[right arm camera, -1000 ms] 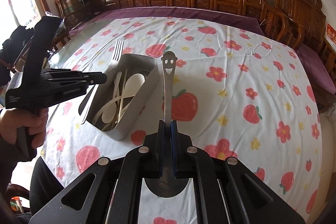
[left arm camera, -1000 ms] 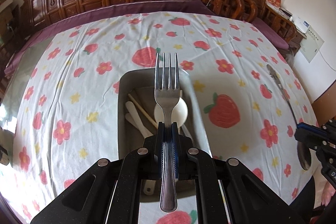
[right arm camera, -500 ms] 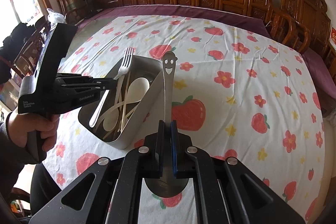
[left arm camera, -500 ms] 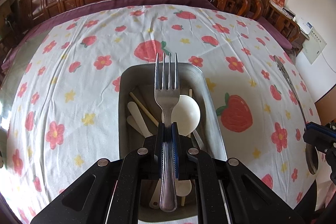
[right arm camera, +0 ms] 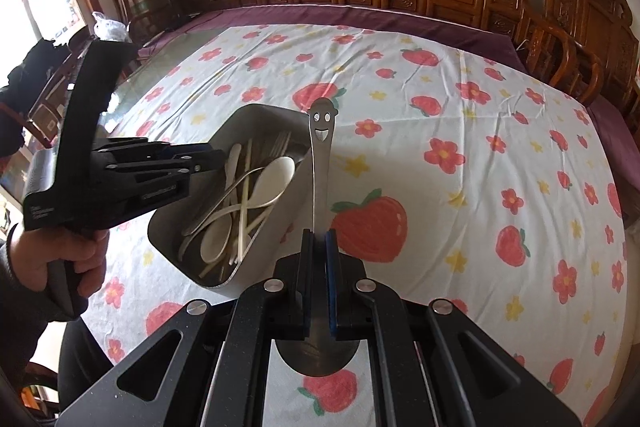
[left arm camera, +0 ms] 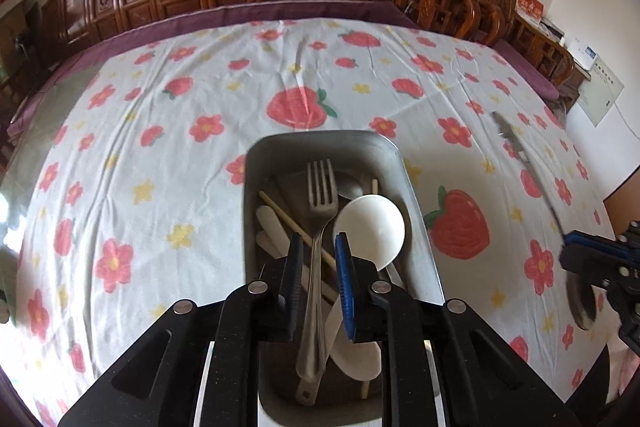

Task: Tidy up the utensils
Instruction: 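Lower the face-handle spoon into the tray and open the right gripper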

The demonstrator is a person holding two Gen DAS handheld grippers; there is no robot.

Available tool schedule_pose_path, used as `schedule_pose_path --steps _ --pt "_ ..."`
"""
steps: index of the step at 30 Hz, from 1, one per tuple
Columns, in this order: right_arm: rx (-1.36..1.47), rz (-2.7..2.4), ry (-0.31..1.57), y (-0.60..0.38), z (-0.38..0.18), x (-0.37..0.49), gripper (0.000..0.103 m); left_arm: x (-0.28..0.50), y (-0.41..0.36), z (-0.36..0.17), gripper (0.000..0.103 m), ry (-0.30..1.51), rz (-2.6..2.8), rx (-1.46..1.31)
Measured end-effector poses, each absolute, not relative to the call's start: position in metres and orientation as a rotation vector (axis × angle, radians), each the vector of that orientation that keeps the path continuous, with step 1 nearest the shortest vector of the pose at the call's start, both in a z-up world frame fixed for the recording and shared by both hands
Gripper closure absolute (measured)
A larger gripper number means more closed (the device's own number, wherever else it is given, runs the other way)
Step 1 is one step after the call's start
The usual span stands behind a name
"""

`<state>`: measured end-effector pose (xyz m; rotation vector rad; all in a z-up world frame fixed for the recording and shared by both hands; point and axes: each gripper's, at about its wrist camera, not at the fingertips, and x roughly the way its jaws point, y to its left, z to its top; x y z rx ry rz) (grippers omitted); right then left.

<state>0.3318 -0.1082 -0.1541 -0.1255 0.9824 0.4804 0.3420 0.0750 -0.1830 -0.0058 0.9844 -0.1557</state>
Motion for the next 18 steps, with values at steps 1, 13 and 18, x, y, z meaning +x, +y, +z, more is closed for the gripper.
schedule_pose_path --steps 1,13,18 --pt "-0.124 0.485 0.982 -0.106 -0.154 0.333 0.096 0.34 0.077 -0.181 0.087 0.979 -0.152 -0.007" --pt "-0.103 0.578 1.002 -0.048 -0.167 0.349 0.096 0.31 0.122 -0.162 0.086 0.94 -0.101 -0.036" --pt "-0.058 0.598 1.033 -0.027 -0.178 0.361 0.096 0.302 0.133 -0.157 0.086 0.929 -0.09 -0.037"
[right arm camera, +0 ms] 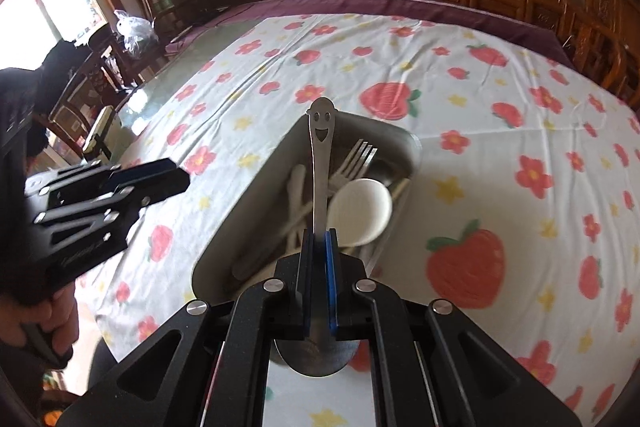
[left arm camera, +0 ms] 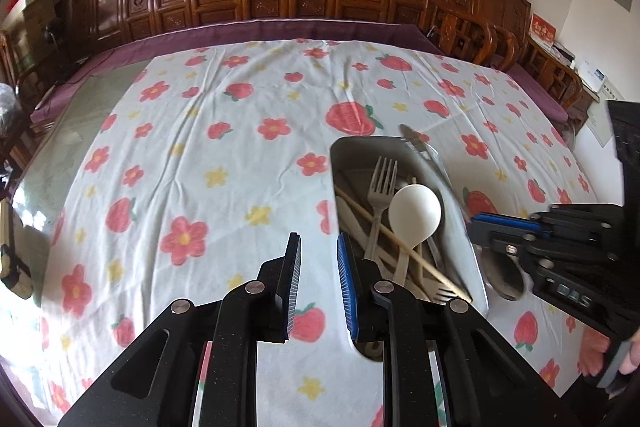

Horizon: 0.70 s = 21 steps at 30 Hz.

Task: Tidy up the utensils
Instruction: 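Lower the face-handle spoon into the tray and open the right gripper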

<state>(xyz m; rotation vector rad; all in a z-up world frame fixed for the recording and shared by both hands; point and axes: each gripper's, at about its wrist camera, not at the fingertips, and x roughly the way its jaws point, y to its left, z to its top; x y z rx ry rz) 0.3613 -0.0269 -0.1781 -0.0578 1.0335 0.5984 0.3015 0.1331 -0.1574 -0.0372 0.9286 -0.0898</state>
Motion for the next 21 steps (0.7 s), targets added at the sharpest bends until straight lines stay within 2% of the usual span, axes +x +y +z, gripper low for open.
schedule_pose_path --steps 21 --pt "-0.005 0.557 1.148 0.003 -0.222 0.403 0.096 0.292 0.151 -0.155 0.085 0.919 -0.073 -0.06"
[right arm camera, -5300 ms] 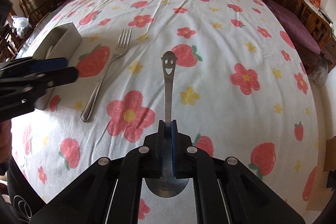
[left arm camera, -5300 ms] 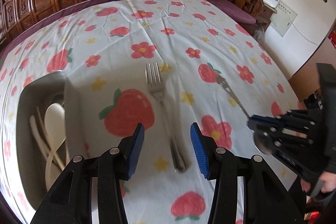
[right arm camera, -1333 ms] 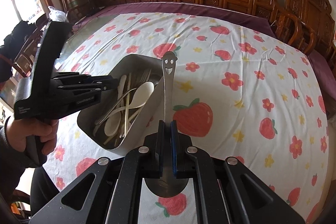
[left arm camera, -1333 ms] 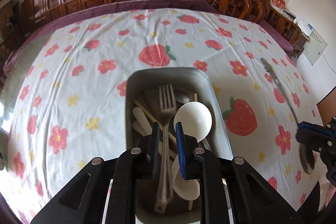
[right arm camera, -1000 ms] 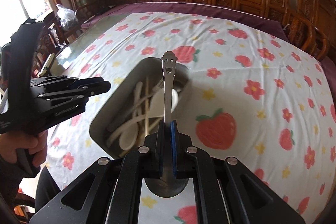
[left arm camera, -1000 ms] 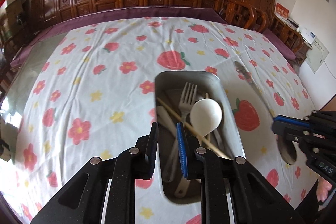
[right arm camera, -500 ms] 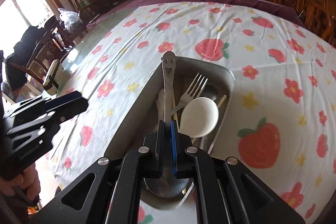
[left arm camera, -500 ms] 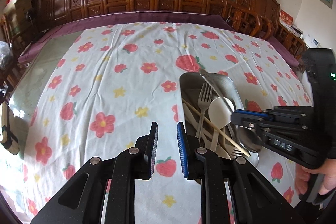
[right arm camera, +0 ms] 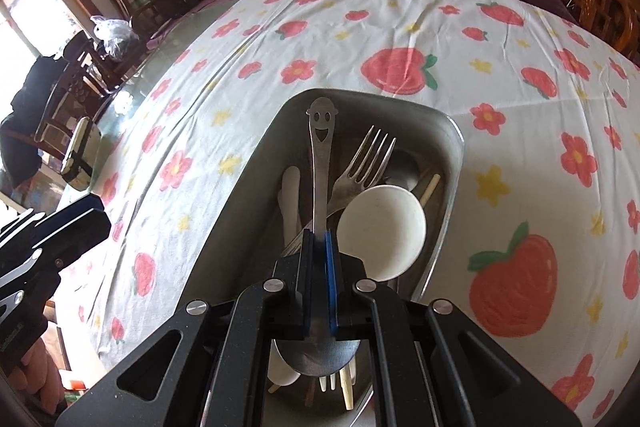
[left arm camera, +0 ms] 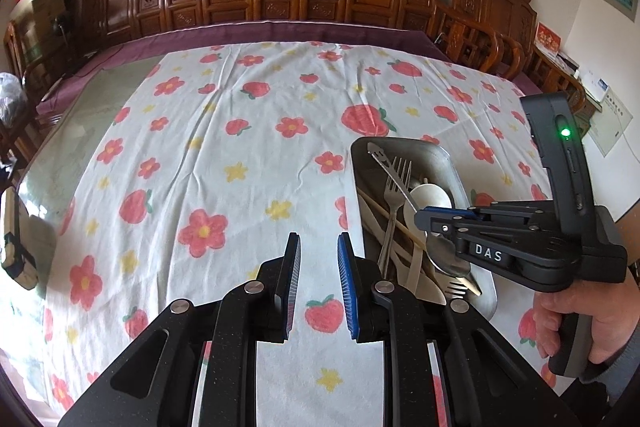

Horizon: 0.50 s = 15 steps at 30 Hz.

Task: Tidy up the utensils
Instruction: 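Lower the face-handle spoon into the tray and open the right gripper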

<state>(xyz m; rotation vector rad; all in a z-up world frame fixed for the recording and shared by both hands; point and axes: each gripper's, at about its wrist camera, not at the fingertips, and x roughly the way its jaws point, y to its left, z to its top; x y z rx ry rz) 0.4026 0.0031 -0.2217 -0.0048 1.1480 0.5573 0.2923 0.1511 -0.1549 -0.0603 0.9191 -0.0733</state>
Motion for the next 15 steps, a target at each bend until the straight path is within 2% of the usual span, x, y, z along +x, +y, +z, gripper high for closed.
schedule_pose_path --steps 15 --pt "-0.082 0.625 1.05 0.008 -0.201 0.375 0.095 0.29 0.148 -0.153 0.085 0.92 -0.071 -0.062"
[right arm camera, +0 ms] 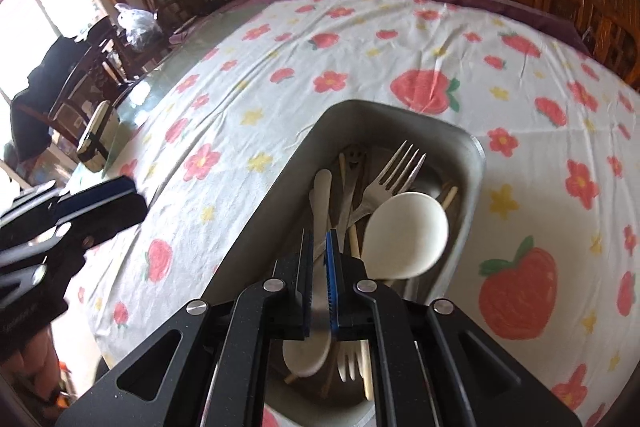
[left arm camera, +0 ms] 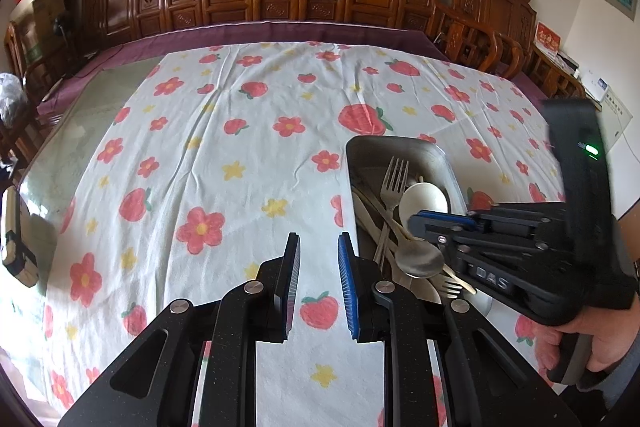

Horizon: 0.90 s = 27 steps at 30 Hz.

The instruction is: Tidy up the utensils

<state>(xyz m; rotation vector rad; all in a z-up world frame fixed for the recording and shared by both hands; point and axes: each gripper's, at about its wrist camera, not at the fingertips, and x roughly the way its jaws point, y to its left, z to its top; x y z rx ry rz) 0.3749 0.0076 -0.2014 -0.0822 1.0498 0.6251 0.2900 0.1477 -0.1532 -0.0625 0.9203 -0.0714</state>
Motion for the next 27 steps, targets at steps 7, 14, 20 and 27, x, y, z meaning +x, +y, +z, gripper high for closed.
schedule_pose_path --steps 7,14,20,27 --pt "-0.088 0.604 0.96 -0.037 -0.176 0.338 0.095 0.277 0.127 -0.146 0.085 0.901 -0.075 -0.047" --pt "-0.047 0.572 0.901 -0.086 -0.153 0.296 0.095 0.251 0.095 -0.135 0.072 0.88 -0.075 -0.029" --pt "-0.016 0.55 0.843 -0.124 -0.131 0.263 0.095 0.223 0.068 -0.119 0.044 0.845 -0.076 -0.012" --pt "0.019 0.485 0.771 -0.163 -0.114 0.225 0.039 0.192 0.048 -0.102 0.01 0.786 -0.062 -0.006"
